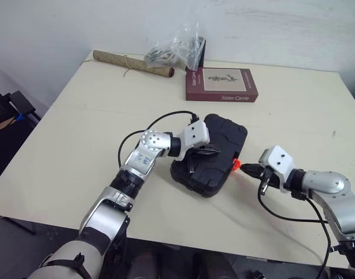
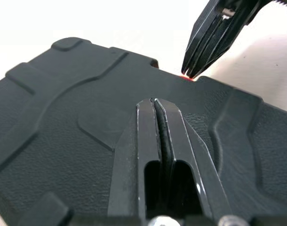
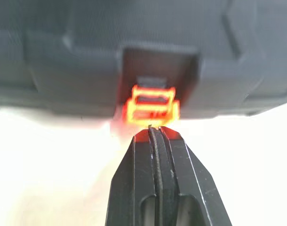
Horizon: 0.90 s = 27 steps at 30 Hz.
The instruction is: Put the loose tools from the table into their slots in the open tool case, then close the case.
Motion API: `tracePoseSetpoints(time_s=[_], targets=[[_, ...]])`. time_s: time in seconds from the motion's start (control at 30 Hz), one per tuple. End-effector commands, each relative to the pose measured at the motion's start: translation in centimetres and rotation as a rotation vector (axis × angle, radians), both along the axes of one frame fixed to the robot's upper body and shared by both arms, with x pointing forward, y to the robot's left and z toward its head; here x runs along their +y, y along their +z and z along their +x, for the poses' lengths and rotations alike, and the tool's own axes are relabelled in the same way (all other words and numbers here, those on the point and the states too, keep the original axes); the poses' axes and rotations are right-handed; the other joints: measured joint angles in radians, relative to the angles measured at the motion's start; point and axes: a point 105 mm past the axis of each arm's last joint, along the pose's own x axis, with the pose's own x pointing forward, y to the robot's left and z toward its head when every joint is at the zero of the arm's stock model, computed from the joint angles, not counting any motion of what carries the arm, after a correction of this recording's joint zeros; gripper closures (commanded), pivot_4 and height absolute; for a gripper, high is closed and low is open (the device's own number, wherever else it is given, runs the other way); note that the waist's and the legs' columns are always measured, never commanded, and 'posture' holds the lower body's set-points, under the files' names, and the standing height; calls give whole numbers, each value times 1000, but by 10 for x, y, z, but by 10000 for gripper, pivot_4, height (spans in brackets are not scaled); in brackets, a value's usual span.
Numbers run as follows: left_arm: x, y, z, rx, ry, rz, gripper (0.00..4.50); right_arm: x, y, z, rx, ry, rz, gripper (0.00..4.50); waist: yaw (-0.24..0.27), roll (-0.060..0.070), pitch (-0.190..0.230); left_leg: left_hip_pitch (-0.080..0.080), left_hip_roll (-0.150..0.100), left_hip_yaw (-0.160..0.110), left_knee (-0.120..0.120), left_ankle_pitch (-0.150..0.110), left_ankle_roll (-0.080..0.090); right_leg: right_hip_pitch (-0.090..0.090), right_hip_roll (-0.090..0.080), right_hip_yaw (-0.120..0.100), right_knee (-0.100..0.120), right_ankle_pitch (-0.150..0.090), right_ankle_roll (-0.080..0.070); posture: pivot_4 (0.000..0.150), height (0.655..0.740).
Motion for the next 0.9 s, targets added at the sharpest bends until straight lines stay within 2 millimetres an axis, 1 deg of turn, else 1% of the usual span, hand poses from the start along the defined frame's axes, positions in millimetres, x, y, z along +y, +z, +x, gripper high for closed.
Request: tracePoseSetpoints(time_s=[0.03,0.13,0.2,0.3,0.4,0.5,0.63,0.77,0.8,0.9], targets=[[7,-33,-5,110,12,74,44530,-2,21,-1,-76,22,43,45000,-1,0,0,0,0,0,0,0,0,0,0,0,0,0,0,1500,7400],[7,-33,-6,114,10,76,44530,-1,33,2,-120,21,88,45000,0,0,0,0,0,0,0,0,0,0,0,0,0,0,0,1500,7400],[7,-33,-7,116,8,77,44530,0,35,4,-114,10,92,45000,-1,0,0,0,0,0,0,0,0,0,0,0,0,0,0,1500,7400],[6,-33,-8,120,6,80,44530,-4,27,5,-60,-13,34,45000,0,0,0,0,0,0,0,0,0,0,0,0,-1,0,0,1500,7400],[7,-34,-8,127,5,87,44530,-12,14,2,35,-63,-36,45000,0,0,0,-1,0,-1,-1,0,0,0,0,0,-1,0,0,1500,7400],[10,-36,-9,133,11,96,44530,-11,5,-2,122,-77,-19,45000,-2,0,0,-1,0,-1,-1,0,0,0,0,-1,-1,0,0,1500,7400],[12,-39,-7,131,20,109,44530,2,-9,-1,156,-61,37,45000,-3,0,0,0,0,-1,-2,1,-1,0,0,-1,-2,0,0,1500,7400],[11,-37,0,114,67,86,44530,21,-21,9,161,-66,180,45000,-2,0,0,0,0,-1,-2,1,-1,0,0,-1,-2,0,0,1500,7400],[11,-36,1,111,79,81,44530,24,-24,11,160,-69,193,45000,-3,1,0,0,0,-1,-2,1,-1,0,0,-1,-1,0,0,1500,7400],[10,-36,4,105,95,75,44530,30,-36,15,157,-39,153,45000,-7,-1,-2,1,0,-1,-2,1,-1,1,0,-1,-1,0,0,1500,7400]])
